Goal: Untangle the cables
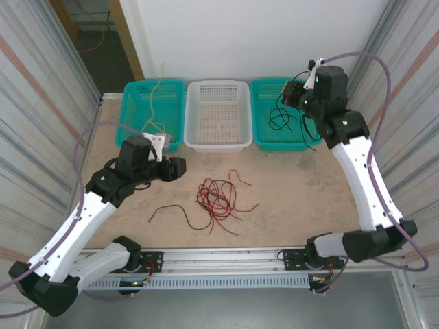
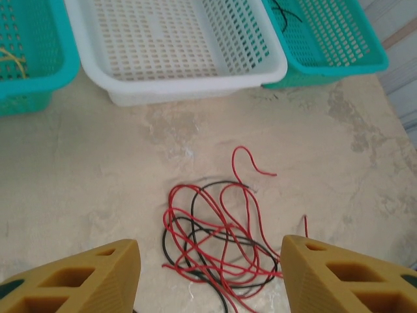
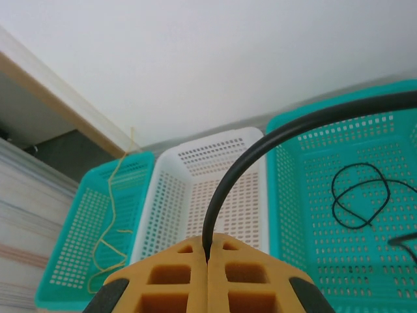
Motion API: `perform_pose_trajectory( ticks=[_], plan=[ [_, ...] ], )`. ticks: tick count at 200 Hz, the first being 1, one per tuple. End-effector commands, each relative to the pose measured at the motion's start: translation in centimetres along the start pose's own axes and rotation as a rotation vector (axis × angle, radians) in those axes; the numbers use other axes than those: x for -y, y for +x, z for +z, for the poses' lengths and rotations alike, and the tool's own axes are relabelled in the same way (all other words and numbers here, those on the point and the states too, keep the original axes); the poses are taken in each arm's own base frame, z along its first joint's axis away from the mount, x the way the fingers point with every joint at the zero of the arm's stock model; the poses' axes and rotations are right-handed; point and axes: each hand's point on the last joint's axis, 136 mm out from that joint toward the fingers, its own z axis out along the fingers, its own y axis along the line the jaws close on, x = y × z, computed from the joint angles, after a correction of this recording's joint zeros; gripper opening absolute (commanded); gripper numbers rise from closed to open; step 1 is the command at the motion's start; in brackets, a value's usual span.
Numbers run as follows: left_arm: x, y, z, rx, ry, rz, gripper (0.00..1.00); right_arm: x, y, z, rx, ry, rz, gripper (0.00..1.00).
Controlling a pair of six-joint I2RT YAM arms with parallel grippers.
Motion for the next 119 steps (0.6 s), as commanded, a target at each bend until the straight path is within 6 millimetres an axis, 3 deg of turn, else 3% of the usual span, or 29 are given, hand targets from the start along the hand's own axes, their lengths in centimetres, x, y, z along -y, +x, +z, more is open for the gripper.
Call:
perform_pose_trajectory(
  ticks=[1, 39, 46, 64, 89, 111, 119],
  plan=[
    [0.0, 3.7, 0.5, -0.114, 0.024, -0.028, 0.59, 0.2, -0.3, 2.2, -0.067, -0.059, 0.020, 0.00],
    [0.3, 5.2, 0.8, -0.138, 0.020, -0.028, 0.59, 3.1, -0.2, 7.8, -0.146, -0.017, 0.046, 0.01],
    [0.4, 5.3, 0.9, -0.141, 0.023, -0.027, 0.59, 3.1, -0.9, 8.2, -0.141, -0.014, 0.049, 0.05],
    [0.5, 5.6, 1.0, -0.154, 0.031, -0.030, 0.59, 4.3, 0.1, 10.2, -0.186, 0.022, 0.067, 0.24],
    [-0.3, 6.2, 1.2, -0.173, -0.006, -0.034, 0.61, 4.9, 1.3, 11.0, -0.218, 0.035, 0.085, 0.51],
    [-1.1, 7.0, 1.4, -0.205, -0.045, -0.047, 0.62, 3.8, 2.2, 10.2, -0.225, 0.006, 0.066, 0.53],
    [-1.3, 7.3, 1.6, -0.218, -0.055, -0.057, 0.62, 3.8, 3.8, 10.0, -0.252, 0.011, 0.054, 0.53]
  ],
)
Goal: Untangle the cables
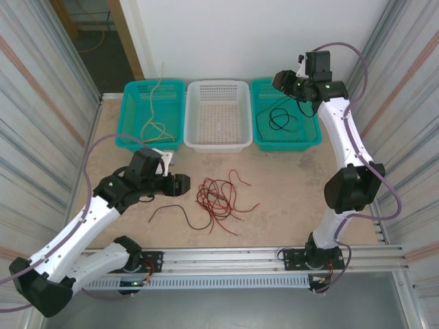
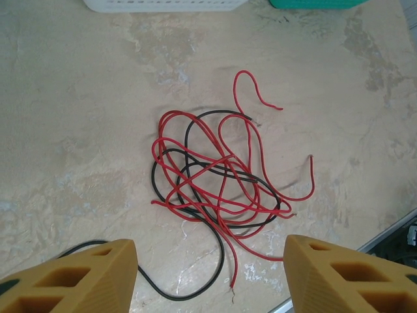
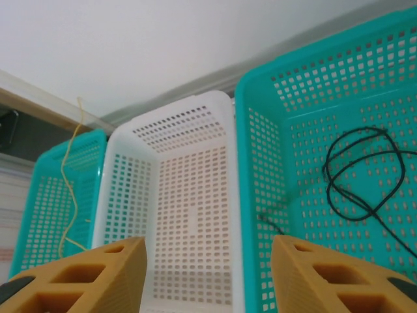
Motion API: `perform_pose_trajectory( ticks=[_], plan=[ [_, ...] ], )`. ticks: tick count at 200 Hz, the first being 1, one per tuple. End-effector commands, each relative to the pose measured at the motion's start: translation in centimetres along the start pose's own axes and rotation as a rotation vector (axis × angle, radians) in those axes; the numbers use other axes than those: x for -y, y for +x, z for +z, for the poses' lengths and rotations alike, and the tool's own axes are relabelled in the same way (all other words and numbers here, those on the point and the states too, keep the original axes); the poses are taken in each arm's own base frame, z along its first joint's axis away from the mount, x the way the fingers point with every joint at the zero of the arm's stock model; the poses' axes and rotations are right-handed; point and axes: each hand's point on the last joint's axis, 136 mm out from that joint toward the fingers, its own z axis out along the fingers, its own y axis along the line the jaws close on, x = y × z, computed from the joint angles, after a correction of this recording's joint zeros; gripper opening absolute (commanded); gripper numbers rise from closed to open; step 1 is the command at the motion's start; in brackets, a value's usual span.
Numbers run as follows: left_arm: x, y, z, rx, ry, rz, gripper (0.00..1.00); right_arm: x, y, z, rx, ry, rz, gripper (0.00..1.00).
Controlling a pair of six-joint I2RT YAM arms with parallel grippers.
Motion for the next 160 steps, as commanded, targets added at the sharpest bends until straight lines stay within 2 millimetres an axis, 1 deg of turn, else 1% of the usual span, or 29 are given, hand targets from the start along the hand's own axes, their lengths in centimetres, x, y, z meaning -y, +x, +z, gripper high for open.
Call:
perform_pose_trajectory(
  ticks=[1, 12, 26, 35, 52, 69, 88, 103, 112, 122, 131, 141, 151, 160],
  plan=[
    [-1.2, 1.6, 0.6, -0.056, -0.052, -0.034, 0.62, -1.6, 2.1, -1.3, -0.025, -0.037, -0.036, 0.53],
    [-1.5, 2.1, 1.0, -0.082, -0.066, -0.059, 0.63, -2.4, 3.7, -1.7, -0.041, -0.049, -0.059, 0.53],
    [-1.9, 2.9, 1.8, -0.122, -0.080, -0.085, 0.62, -3.7, 6.7, -2.3, -0.075, -0.067, -0.099, 0.53],
    [-2.4, 3.6, 2.2, -0.145, -0.098, -0.106, 0.60, -4.2, 9.3, -2.4, -0.103, -0.071, -0.126, 0.54],
    [-3.4, 5.0, 2.9, -0.178, -0.134, -0.149, 0.59, -5.9, 14.6, -2.8, -0.157, -0.101, -0.195, 0.54],
    [-4.3, 6.6, 3.7, -0.224, -0.165, -0.190, 0.57, -6.9, 19.8, -3.1, -0.230, -0.108, -0.248, 0.53],
    [-5.2, 8.2, 4.4, -0.285, -0.202, -0.208, 0.50, -7.8, 25.3, -3.2, -0.316, -0.138, -0.259, 0.49],
    [-6.3, 8.9, 4.5, -0.308, -0.260, -0.218, 0.44, -8.6, 29.6, -3.3, -0.392, -0.167, -0.272, 0.46],
    [-6.9, 9.0, 4.4, -0.302, -0.294, -0.224, 0.41, -9.0, 32.0, -3.4, -0.431, -0.173, -0.287, 0.44],
    [-7.7, 8.9, 4.0, -0.287, -0.340, -0.235, 0.40, -9.4, 34.5, -3.4, -0.478, -0.176, -0.311, 0.43],
    [-8.7, 8.7, 3.6, -0.273, -0.392, -0.259, 0.38, -9.7, 36.4, -3.3, -0.513, -0.169, -0.340, 0.41],
    [-10.0, 8.9, 3.1, -0.268, -0.453, -0.310, 0.34, -9.7, 37.7, -3.2, -0.532, -0.144, -0.373, 0.39],
    [-11.1, 9.4, 2.8, -0.280, -0.489, -0.380, 0.34, -9.7, 38.5, -3.0, -0.542, -0.126, -0.391, 0.38],
    [-11.9, 9.9, 2.7, -0.291, -0.512, -0.447, 0.36, -9.7, 38.8, -2.7, -0.548, -0.120, -0.388, 0.36]
  ],
)
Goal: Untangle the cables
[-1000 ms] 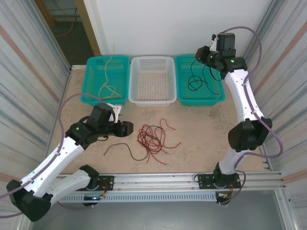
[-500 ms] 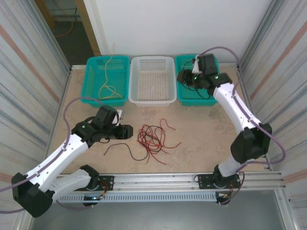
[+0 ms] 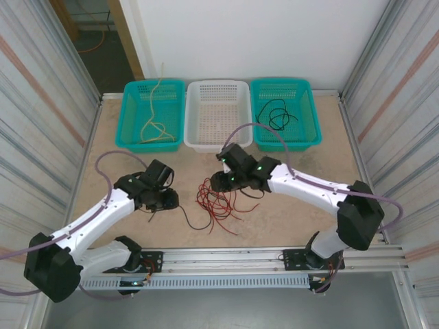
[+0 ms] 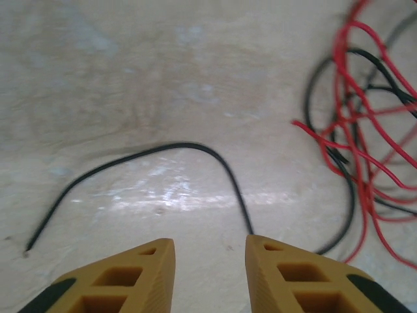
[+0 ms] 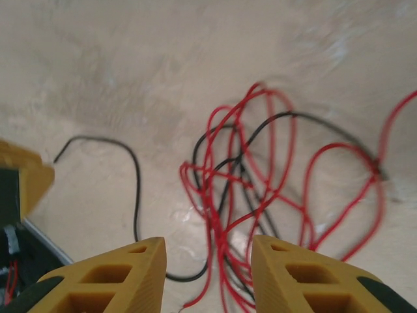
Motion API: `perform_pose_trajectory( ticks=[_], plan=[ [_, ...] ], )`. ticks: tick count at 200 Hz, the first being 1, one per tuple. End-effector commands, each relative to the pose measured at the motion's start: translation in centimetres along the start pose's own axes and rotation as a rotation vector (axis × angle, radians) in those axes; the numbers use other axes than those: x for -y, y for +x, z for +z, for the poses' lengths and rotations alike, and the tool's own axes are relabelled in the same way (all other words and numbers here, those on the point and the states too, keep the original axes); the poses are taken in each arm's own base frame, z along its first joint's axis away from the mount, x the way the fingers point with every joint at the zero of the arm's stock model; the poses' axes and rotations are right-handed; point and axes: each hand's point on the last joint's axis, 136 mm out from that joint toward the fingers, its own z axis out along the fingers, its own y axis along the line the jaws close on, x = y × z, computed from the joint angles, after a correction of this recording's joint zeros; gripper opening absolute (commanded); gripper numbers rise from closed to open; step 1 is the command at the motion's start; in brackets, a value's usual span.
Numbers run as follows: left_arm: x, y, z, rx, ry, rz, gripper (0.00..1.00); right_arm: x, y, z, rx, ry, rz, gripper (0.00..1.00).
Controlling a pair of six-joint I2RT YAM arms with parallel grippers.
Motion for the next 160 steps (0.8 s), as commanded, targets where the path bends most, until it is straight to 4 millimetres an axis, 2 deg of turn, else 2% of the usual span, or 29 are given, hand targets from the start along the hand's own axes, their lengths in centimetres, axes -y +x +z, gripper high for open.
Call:
perform_pose_trajectory(
  ticks=[1, 18, 45, 94, 133, 160],
  plan=[
    [-3.9, 0.8, 0.5, -0.030, -0.138, -0.176, 0.36, -0.2, -0.4, 0.9, 0.019, 0.040, 0.022, 0.36],
    [-4.9, 1.3, 1.2, -0.053, -0.141, -0.255, 0.39, -0.4, -0.9, 1.0, 0.030, 0.038, 0.032, 0.35],
    [-6.8, 1.1, 1.8, -0.037, -0.187, -0.308, 0.44, -0.9, -1.5, 0.8, 0.044, 0.024, 0.031, 0.34],
    [-8.2, 1.9, 4.0, -0.060, -0.241, -0.360, 0.44, -0.4, -1.5, 0.3, 0.051, 0.034, 0.030, 0.34],
    [-8.5, 1.3, 4.9, -0.044, -0.263, -0.358, 0.51, 0.0, -1.4, 0.0, 0.056, 0.033, 0.044, 0.34],
    [-8.2, 0.8, 5.6, -0.049, -0.263, -0.349, 0.51, 0.0, -1.5, -0.3, 0.063, 0.029, 0.045, 0.34]
  ],
)
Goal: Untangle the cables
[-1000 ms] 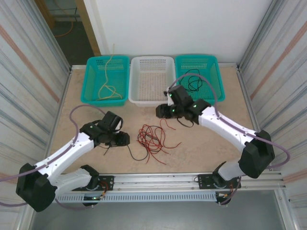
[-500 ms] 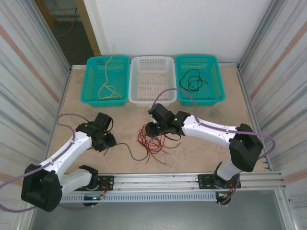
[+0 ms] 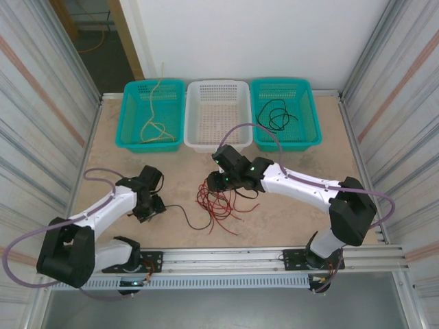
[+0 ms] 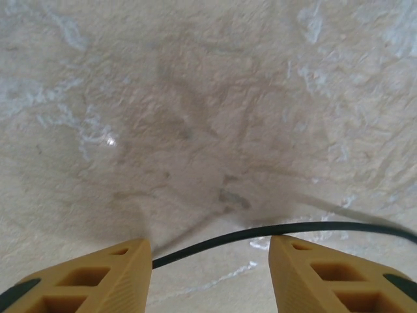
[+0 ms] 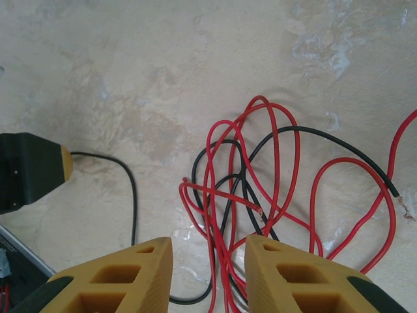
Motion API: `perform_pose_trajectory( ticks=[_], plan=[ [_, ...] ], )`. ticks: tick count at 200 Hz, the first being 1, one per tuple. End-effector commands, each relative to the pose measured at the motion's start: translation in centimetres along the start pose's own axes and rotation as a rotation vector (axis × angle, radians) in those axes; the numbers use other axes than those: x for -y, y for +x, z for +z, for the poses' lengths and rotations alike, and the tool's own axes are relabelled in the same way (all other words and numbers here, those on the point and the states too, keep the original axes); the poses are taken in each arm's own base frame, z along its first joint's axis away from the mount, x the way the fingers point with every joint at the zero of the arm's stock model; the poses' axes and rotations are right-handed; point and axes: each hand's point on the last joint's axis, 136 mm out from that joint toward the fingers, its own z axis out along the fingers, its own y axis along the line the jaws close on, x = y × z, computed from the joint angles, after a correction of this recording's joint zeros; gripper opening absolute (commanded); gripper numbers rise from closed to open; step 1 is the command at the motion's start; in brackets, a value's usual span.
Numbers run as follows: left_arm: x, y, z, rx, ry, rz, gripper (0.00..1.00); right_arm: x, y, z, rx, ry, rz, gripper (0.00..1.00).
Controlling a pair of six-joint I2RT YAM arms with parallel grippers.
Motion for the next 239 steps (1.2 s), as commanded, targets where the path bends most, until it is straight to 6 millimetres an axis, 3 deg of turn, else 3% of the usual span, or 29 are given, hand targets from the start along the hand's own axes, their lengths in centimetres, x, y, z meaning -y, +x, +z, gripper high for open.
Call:
perform_pose_trajectory(
  ticks=[1, 59, 104, 122, 139, 169, 202, 239],
  plan=[
    [0.1, -1.0, 0.4, 0.028, -0.018, -0.015, 0.51, 0.2, -0.6, -1.1, 0.035, 0.001, 0.023, 0.34],
    [1.1, -1.7, 1.0, 0.022, -0.011, 0.012, 0.39, 0.4, -0.6, -1.2, 0.038, 0.006, 0.029, 0.34],
    [1.8, -2.2, 0.4, 0.035, 0.014, 0.031, 0.15, 0.3, -1.0, -1.6, 0.051, 0.003, 0.030, 0.34],
    [2.1, -2.5, -0.2, 0.047, 0.032, 0.047, 0.00, 0.2, -1.1, -1.9, 0.058, -0.001, 0.030, 0.34],
    [3.0, -2.8, -1.5, 0.064, 0.072, 0.084, 0.00, 0.0, -1.4, -2.3, 0.069, -0.009, 0.029, 0.34],
    [6.6, -3.8, -6.8, 0.210, 0.187, 0.259, 0.00, -1.1, -1.9, -3.0, 0.094, -0.062, 0.016, 0.34],
    [10.4, -4.9, -15.4, 0.425, 0.343, 0.410, 0.00, -2.6, -2.9, -3.9, 0.123, -0.119, -0.002, 0.40],
    [14.4, -4.4, -25.3, 0.548, 0.627, 0.551, 0.00, -5.3, -4.5, -6.2, 0.200, -0.230, -0.042, 0.51]
  ],
)
